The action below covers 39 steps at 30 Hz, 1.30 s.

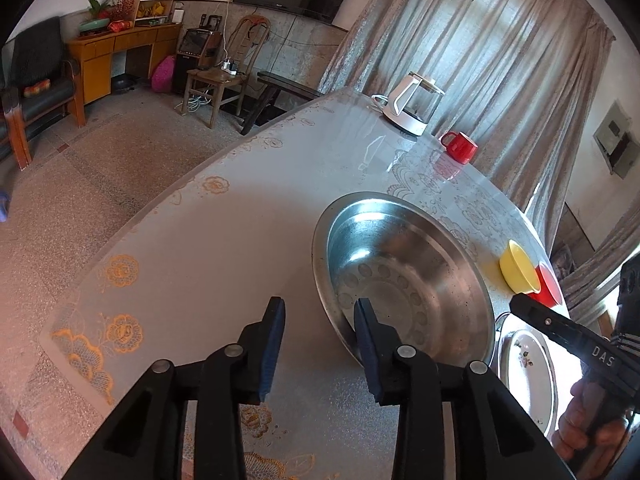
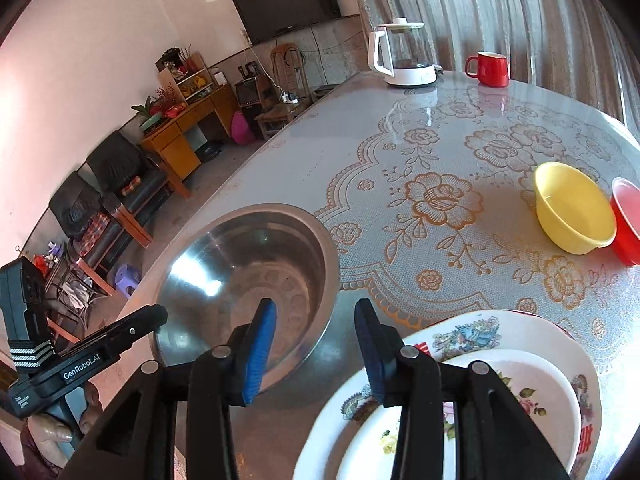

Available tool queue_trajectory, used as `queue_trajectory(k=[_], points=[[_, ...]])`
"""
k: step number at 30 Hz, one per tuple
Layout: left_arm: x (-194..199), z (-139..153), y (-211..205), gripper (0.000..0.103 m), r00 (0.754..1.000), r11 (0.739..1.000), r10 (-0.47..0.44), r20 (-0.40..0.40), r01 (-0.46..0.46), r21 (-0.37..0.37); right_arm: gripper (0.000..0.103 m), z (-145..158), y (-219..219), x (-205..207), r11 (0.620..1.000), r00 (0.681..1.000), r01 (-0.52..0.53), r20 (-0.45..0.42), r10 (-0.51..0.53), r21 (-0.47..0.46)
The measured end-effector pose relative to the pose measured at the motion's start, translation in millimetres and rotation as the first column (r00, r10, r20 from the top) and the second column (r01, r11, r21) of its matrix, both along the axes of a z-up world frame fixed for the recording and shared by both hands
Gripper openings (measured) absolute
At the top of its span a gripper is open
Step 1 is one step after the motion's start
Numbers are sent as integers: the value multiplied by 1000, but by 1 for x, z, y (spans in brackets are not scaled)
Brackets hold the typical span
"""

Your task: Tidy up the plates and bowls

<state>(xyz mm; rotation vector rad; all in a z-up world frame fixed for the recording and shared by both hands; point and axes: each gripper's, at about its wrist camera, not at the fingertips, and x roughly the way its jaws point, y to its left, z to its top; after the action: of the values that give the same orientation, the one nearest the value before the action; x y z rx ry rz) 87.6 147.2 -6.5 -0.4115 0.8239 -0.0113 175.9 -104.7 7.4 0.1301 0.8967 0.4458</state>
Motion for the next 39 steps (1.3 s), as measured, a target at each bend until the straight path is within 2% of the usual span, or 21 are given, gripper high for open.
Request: queue_trajectory(k=[9, 14, 16, 18, 23, 27, 39], points=[[-7, 6, 18, 37, 995, 994, 103, -7, -103, 28, 42, 12, -39, -18, 994, 995, 91, 20, -93, 65], [-6, 13, 31, 37, 986, 985, 167, -14, -166, 36, 42, 17, -57, -28, 991, 990, 129, 48, -130, 22], [-6, 20, 33, 37, 985, 985, 170, 6, -170, 34, 44, 19, -69, -33, 989, 987, 149, 56, -150, 16], [-5, 29, 29, 37, 986, 985, 162, 29, -164, 51, 51, 20, -84, -37, 983, 981, 182, 61, -183, 29], [1, 41, 19, 40, 990, 990, 130, 57, -132, 45, 51, 20, -122, -42, 962, 961, 267, 55, -271, 62], [11, 41, 10, 40, 995, 995, 94, 34, -95, 19, 52, 18, -149, -46, 939, 940, 335, 46, -339, 77], [37, 48, -16, 40, 999, 998, 13, 43, -10, -69, 52, -6, -216, -33, 858, 873, 488, -93, -479, 157]])
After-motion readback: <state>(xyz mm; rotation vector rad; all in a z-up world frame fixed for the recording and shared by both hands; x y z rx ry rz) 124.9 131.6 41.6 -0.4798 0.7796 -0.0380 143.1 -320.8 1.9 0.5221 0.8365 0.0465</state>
